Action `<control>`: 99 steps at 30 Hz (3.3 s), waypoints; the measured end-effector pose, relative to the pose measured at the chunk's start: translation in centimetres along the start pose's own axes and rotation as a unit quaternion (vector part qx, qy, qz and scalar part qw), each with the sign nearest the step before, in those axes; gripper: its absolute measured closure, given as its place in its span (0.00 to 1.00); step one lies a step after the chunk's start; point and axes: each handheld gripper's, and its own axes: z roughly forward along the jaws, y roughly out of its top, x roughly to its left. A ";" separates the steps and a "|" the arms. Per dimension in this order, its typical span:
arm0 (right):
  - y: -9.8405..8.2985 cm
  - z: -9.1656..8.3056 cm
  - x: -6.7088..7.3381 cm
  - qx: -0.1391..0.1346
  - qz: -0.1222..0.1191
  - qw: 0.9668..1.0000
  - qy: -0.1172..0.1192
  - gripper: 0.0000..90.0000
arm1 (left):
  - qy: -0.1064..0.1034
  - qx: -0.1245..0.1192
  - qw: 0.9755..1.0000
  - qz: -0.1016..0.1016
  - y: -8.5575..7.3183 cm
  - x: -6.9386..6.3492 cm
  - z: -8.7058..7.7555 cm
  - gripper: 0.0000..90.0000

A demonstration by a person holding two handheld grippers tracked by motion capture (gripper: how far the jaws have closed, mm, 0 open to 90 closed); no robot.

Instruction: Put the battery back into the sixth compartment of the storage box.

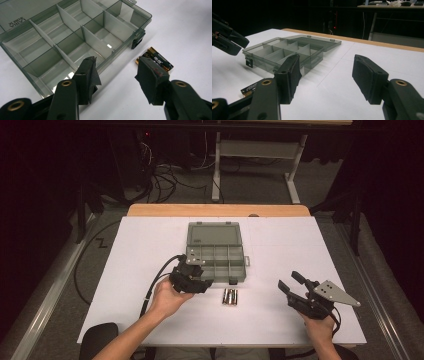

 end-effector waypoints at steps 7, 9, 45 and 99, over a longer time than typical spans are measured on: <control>0.0 0.0 0.0 0.002 -0.001 1.000 0.001 0.46 | -0.008 0.020 1.000 -0.001 0.6 -0.4 0.6 0.55; 0.0 0.0 0.0 0.002 -0.001 1.000 0.001 0.46 | -0.010 0.027 1.000 0.001 0.7 -0.5 0.7 0.55; -0.1 0.2 -0.1 0.010 -0.001 1.000 0.001 0.47 | -0.037 0.115 0.993 -0.014 2.3 -2.6 4.8 0.62; -0.2 0.3 0.1 0.016 -0.008 1.000 0.006 0.47 | -0.028 0.152 0.988 -0.008 1.7 -3.1 7.1 0.80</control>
